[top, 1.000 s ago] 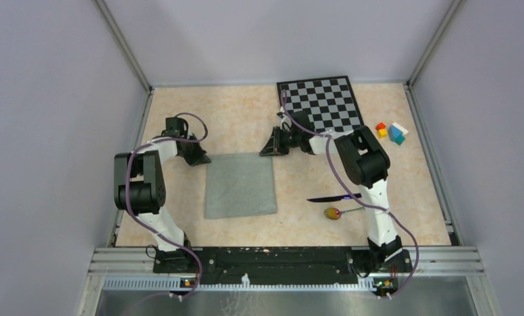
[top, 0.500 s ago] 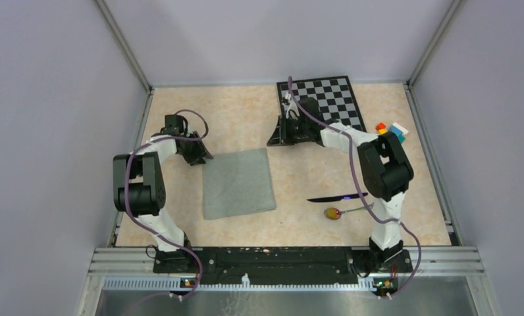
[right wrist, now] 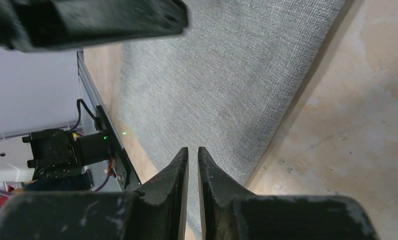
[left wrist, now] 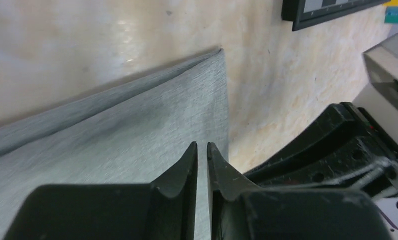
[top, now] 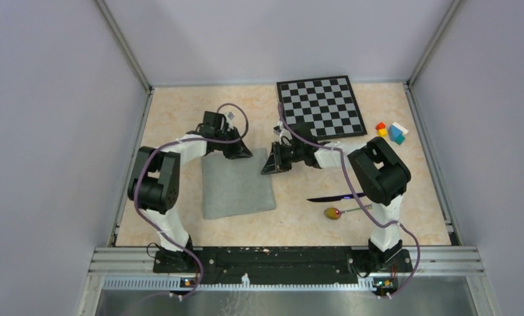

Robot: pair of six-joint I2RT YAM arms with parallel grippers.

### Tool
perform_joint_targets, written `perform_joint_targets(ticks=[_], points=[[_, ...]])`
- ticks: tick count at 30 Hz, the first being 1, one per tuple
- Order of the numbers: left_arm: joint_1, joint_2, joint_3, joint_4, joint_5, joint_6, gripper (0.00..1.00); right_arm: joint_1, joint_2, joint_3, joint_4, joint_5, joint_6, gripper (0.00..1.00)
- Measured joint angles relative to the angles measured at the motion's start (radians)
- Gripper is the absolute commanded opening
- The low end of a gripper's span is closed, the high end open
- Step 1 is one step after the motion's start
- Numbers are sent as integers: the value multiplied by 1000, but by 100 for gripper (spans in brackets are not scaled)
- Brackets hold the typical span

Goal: Fold the napkin into a case and place the utensils inside
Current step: Smooth out the square-folded napkin at the center of the board.

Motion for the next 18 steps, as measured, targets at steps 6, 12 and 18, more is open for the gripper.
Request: perform_joint_targets(ticks=[6, 12, 18], points=[[-64, 179, 23, 91, 37, -69, 13, 0, 6, -24, 46, -4, 0, 10], [-53, 208, 42, 109, 58, -91, 12, 0, 10, -121, 52, 6, -30, 9], [-50, 208, 41, 108, 58, -90, 13, -6, -60, -172, 6, 48, -115, 10]])
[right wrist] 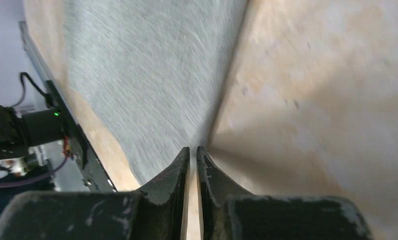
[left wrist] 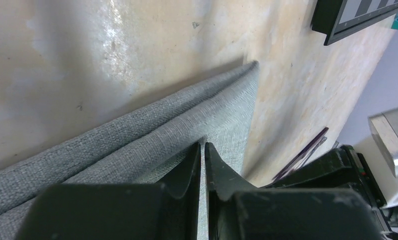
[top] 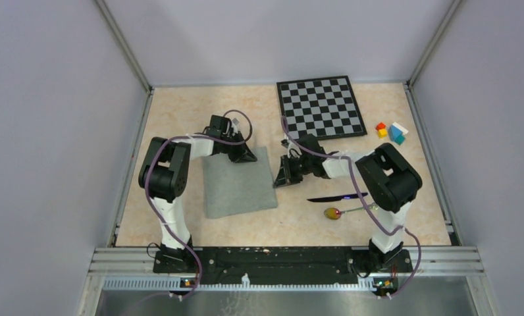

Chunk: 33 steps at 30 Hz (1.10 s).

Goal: Fold the napkin into a case and place the utensils inside
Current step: Smooth out the square-folded napkin at the center of the board, then rotate the square-folded napkin at the center of the board.

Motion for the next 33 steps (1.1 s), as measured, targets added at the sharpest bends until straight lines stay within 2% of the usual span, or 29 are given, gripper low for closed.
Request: perform_joint_targets(ticks=[5, 9, 16, 22, 26, 28, 33], points=[[13, -7, 0, -8, -2, 18, 25, 0, -147, -32, -180, 105, -84, 12], [23, -26, 12, -47, -5, 49, 44, 28, -220, -26, -199, 127, -80, 12], [41, -129, 31, -150, -8, 101, 56, 158, -124, -2, -61, 65, 22, 12], [109, -282, -24, -180, -10, 177, 69, 154, -48, -35, -34, 79, 41, 11], [142, -340, -87, -226, -27, 234, 71, 135, -56, -27, -77, 104, -18, 12], [143, -365, -122, -246, -30, 255, 70, 122, -67, 5, -138, 163, -69, 13], [142, -396, -194, -252, -31, 266, 56, 84, -45, 175, -297, 390, -193, 18]])
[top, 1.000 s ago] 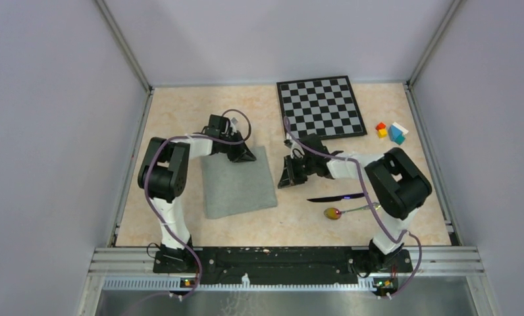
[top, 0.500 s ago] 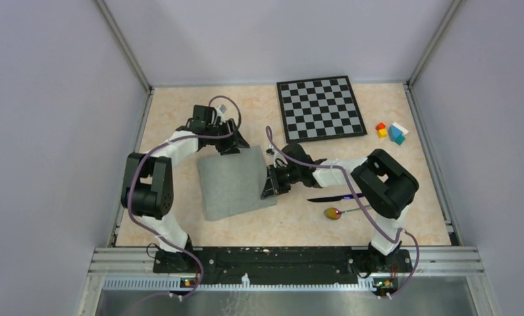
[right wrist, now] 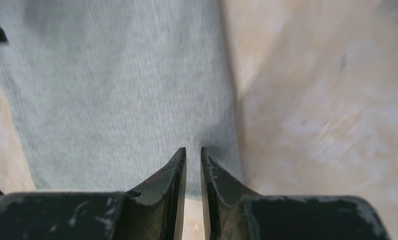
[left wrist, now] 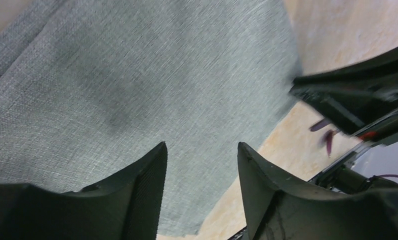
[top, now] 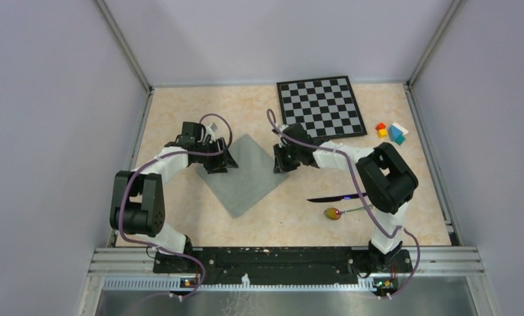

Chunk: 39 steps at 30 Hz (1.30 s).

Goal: Fold the napkin into a case and place the utensils inside
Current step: Rotate the square-folded napkin at the center of the board.

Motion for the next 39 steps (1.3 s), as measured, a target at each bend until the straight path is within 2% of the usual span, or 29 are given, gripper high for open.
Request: perform_joint_targets(ticks=[5, 10, 17, 24, 33, 36, 39], points=[[-1, 0, -51, 19, -51, -8, 47, -2, 28, 145, -58, 20, -23, 20], [-1, -6, -107, 28, -134, -32, 43, 31, 28, 113, 2, -44, 34, 15], [-2, -111, -221, 43, -222, -106, 46, 34, 53, 2, 86, -62, 125, 12], [-37, -168, -278, 84, -260, -164, 48, 1, 138, 114, 108, -26, 23, 11], [-257, -326, -457, 185, -189, -366, 57, -36, 254, 333, 12, 8, -107, 13], [-335, -336, -468, 192, -168, -430, 63, -40, 269, 381, -41, 0, -113, 17], [-383, -359, -465, 169, -144, -456, 68, -43, 261, 398, -102, -11, -105, 26]])
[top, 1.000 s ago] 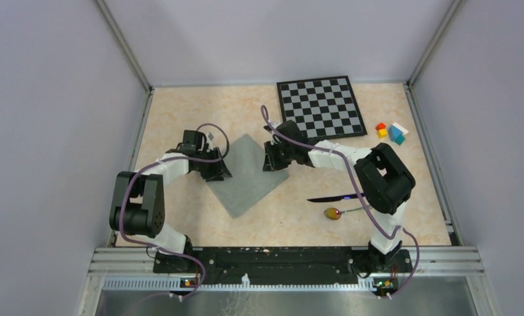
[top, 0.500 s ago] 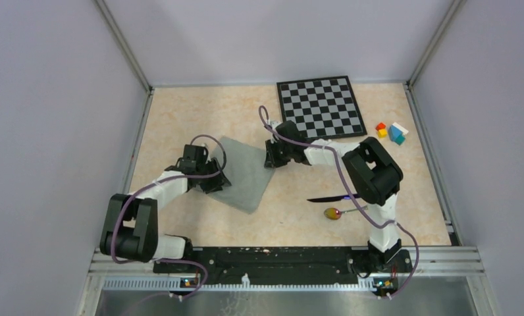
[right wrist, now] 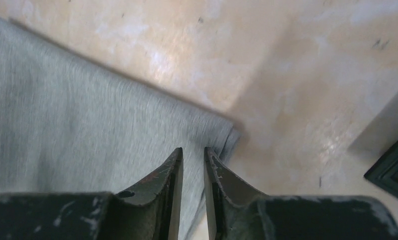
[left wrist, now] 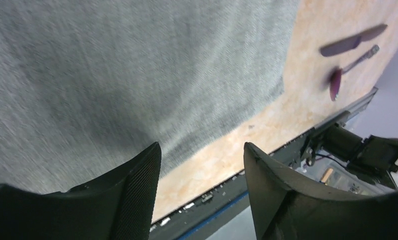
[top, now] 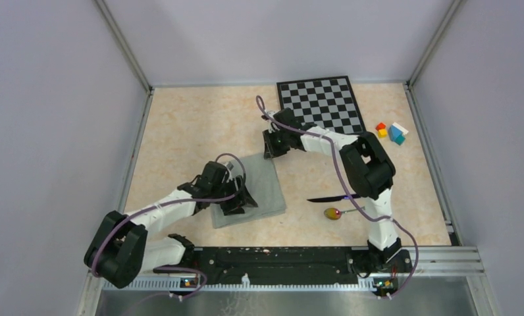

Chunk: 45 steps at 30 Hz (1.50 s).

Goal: Fold the napkin into a case and place the utensils inside
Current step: Rotate the square-folded napkin at the center of the board.

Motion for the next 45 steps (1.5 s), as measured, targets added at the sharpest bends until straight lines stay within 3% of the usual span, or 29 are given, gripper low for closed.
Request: perform_joint_targets(ticks=[7, 14, 20, 25, 35, 40, 45], points=[[-12, -116, 122, -169, -41, 41, 58, 24, -213, -264, 56, -168, 139, 25], [10, -140, 170, -391, -244, 68, 68, 115, -252, -499, 271, -318, 319, 20], [10, -197, 170, -559, -411, 0, 73, 109, -252, -560, 316, -305, 363, 16], [11, -243, 124, -531, -450, -26, 75, 95, -294, -618, 335, -233, 363, 16], [4, 71, 159, -296, -377, 28, 65, -19, -415, -763, 380, -168, 367, 16], [-43, 159, 213, -199, -324, 86, 69, -55, -458, -780, 350, -120, 344, 16], [-77, 106, 208, -253, -322, 56, 72, -58, -484, -780, 307, -105, 322, 27]])
